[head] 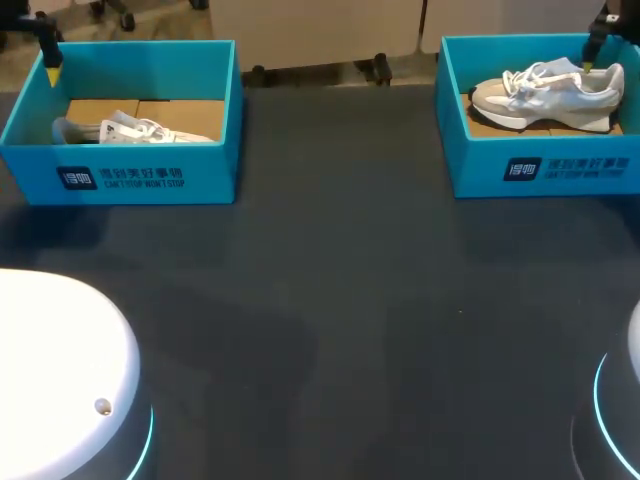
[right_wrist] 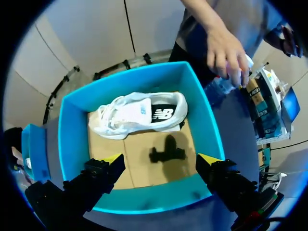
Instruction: Take the shoe out of the shoebox, open the shoe tongue, remove and reinsert the insole, then place the shoe into the shoebox
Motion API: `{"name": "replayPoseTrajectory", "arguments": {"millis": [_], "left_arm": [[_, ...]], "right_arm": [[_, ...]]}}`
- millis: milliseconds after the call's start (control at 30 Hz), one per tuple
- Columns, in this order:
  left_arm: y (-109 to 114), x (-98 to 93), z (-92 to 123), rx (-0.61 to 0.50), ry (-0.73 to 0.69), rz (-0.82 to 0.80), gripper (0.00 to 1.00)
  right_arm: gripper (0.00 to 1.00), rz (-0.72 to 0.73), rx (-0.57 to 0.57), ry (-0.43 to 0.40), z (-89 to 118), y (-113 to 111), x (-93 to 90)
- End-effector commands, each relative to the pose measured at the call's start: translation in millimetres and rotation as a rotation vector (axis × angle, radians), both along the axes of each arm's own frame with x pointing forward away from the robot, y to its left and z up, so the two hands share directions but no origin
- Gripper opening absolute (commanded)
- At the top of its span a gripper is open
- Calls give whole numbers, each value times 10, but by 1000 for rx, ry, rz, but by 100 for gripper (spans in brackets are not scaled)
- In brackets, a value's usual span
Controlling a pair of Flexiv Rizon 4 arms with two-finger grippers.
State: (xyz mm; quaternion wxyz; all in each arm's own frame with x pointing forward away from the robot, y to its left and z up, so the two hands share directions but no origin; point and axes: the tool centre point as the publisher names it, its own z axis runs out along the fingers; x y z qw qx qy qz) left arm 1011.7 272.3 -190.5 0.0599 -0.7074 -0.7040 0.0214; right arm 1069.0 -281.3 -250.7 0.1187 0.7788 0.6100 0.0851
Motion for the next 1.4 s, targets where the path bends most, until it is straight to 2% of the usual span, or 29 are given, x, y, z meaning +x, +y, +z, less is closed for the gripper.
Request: {"name": "replayPoseTrajectory", "arguments": {"millis": [33,167,400,467,500,600,667,700,833,900,1000,1167,1400], "left_arm": [[2,-11,3,2,-3,0,100],[2,-11,3,2,-3,0,100],[2,-11,3,2,-3,0,100],[2,-11,3,2,-3,0,100],[2,-11,3,2,-3,0,100],[2,-11,3,2,-3,0,100],[2,-11,3,2,-3,0,100],[2,-11,3,2,-3,0,100],[2,-11,3,2,-3,0,100],[2,-11,3,2,-3,0,100],[2,-11,3,2,-3,0,100],[2,-11,3,2,-3,0,100],[2,-11,3,2,-3,0,100]], "right_arm": [[100,-5,-14,90,22,-103,317],[100,7,-18,136,-46,-252,414],[100,25,-52,171,-63,-361,580],[90,30,-62,180,-93,-386,627],[91,33,-61,181,-109,-399,643],[73,32,-66,192,-185,-449,704],[69,31,-79,200,-203,-452,730],[61,33,-97,208,-251,-488,763],[53,19,-102,213,-320,-533,810],[53,13,-103,217,-373,-561,825],[59,12,-107,227,-439,-568,847],[62,6,-115,237,-534,-580,887],[54,4,-123,243,-655,-611,949]]}}
